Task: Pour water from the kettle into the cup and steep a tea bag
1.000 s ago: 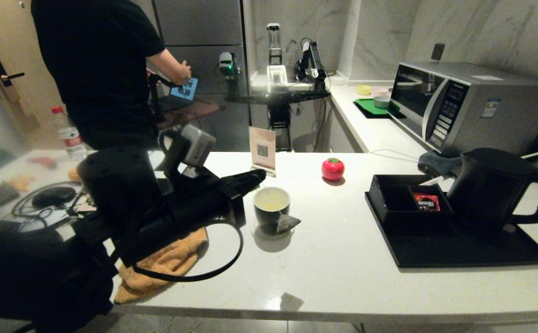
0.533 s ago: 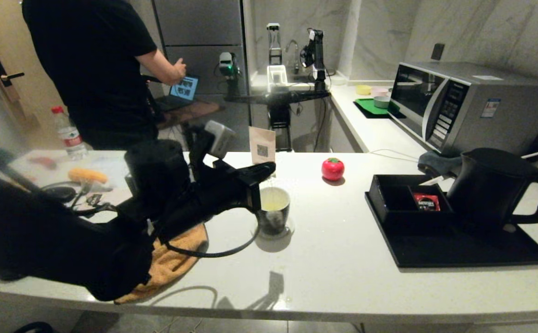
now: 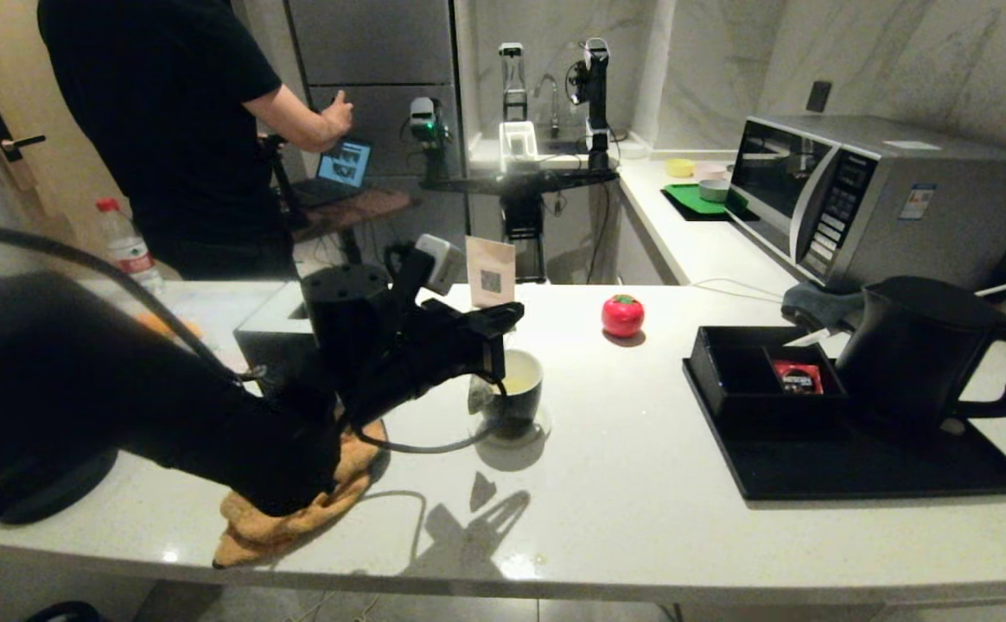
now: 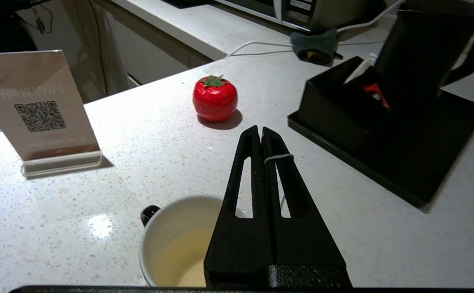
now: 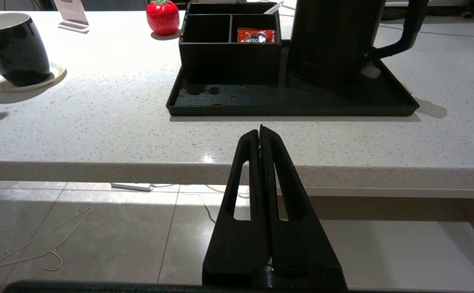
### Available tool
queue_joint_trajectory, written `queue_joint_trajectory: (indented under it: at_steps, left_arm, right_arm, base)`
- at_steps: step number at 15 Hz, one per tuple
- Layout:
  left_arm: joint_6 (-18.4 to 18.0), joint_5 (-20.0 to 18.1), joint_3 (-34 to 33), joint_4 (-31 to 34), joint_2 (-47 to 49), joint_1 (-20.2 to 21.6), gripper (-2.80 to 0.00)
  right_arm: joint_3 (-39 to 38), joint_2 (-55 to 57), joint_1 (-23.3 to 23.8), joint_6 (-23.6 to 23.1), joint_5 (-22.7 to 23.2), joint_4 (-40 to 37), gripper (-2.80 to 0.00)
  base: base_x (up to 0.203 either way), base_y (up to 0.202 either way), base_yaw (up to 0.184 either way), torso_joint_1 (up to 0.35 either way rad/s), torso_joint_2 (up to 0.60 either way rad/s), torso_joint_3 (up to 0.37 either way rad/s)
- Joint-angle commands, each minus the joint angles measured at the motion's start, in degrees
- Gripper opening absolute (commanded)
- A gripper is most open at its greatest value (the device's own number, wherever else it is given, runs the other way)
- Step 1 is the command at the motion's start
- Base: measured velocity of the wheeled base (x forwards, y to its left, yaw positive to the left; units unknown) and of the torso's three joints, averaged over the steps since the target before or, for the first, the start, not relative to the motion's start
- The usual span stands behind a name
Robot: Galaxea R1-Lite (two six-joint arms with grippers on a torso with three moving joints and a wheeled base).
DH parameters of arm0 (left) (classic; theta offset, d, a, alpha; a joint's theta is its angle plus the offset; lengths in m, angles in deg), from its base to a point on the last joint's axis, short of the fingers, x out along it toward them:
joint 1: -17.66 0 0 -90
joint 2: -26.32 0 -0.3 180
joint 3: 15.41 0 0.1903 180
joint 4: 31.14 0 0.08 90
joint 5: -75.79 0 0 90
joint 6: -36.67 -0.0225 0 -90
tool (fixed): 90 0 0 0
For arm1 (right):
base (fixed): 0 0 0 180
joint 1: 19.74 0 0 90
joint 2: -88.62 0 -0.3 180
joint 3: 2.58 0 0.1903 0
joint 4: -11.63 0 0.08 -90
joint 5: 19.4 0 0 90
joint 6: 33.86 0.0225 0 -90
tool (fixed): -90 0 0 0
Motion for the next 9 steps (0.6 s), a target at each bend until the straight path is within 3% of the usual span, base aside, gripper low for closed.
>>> queue_joint_trajectory:
  at_steps: [1,9]
  left_arm:
    - [0.07,-0.05,2.15,-0.36,3.04,0.64,-2.8]
    - [1.4,1.03,4.73,-3.45,5.16,0.87,-2.8]
  right_arm:
    - [0.0,0.07,-0.02,0.02,-0.02,0.0,-2.8]
    - [0.0,0.07,-0.02,0.02,-0.02,0.0,-2.8]
  base:
    - [0.0,0.0,0.0,0.0,0.0,0.0]
    - [0.0,0.0,0.0,0.0,0.0,0.0]
